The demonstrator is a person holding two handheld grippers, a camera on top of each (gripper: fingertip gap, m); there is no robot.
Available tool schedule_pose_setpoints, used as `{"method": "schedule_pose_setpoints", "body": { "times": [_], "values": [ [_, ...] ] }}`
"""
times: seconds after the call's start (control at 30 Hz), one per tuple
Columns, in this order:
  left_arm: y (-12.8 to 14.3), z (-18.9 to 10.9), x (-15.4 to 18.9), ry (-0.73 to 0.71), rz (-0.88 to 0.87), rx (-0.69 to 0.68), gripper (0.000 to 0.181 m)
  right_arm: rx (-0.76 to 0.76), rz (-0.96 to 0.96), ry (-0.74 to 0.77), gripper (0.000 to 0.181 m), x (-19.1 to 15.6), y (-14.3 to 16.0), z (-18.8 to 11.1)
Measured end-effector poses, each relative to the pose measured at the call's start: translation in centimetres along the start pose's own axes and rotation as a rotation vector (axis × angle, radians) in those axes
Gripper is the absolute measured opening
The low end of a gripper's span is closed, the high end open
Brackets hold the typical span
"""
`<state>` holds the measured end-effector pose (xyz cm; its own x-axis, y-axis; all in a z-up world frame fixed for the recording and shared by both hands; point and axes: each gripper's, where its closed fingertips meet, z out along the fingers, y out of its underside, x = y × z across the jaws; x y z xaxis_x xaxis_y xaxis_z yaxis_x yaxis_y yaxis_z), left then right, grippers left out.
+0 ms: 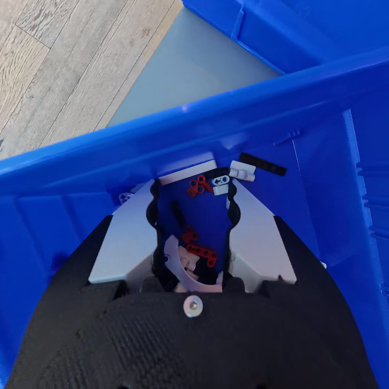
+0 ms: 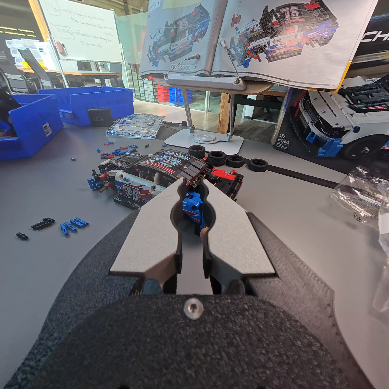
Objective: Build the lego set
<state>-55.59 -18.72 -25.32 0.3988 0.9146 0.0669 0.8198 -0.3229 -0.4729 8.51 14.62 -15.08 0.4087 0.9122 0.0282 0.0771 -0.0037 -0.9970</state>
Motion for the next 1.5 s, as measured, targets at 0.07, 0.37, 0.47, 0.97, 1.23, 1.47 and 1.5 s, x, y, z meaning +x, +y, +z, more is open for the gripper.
{"method": "schedule_pose_setpoints", "body": {
  "times": [0.07,0.37,0.47,0.97,1.23,1.47,1.5],
  "values": [
    [-0.4,0.1,-0.1,0.017,-0.005,0.03,0.043,0.006,0.011,0.002,0.01,0.2,-0.1,-0.2],
    [1.1,-0.3,3.4,0.221,0.135,-0.028,0.0,0.01,0.027,-0.004,0.01,0.3,-0.3,-0.3],
    [2.2,-1.0,4.3,0.268,0.198,-0.09,0.002,0.011,0.025,-0.002,0.01,0.3,-0.3,-0.4],
    [-1.8,0.7,1.7,0.111,-0.04,0.224,0.018,-0.002,0.022,0.0,0.01,0.4,0.0,-0.3],
    [0.8,-0.3,5.6,0.35,0.143,0.011,0.013,-0.005,0.031,-0.011,0.01,0.3,0.1,-0.2],
    [-0.4,-1.3,4.4,0.3,0.116,0.05,0.015,-0.008,0.037,-0.011,0.01,0.4,0.2,-0.2],
    [-0.8,-1.2,4.2,0.293,0.084,0.071,0.019,-0.009,0.034,-0.009,0.01,0.4,0.2,-0.2]
  ]
}}
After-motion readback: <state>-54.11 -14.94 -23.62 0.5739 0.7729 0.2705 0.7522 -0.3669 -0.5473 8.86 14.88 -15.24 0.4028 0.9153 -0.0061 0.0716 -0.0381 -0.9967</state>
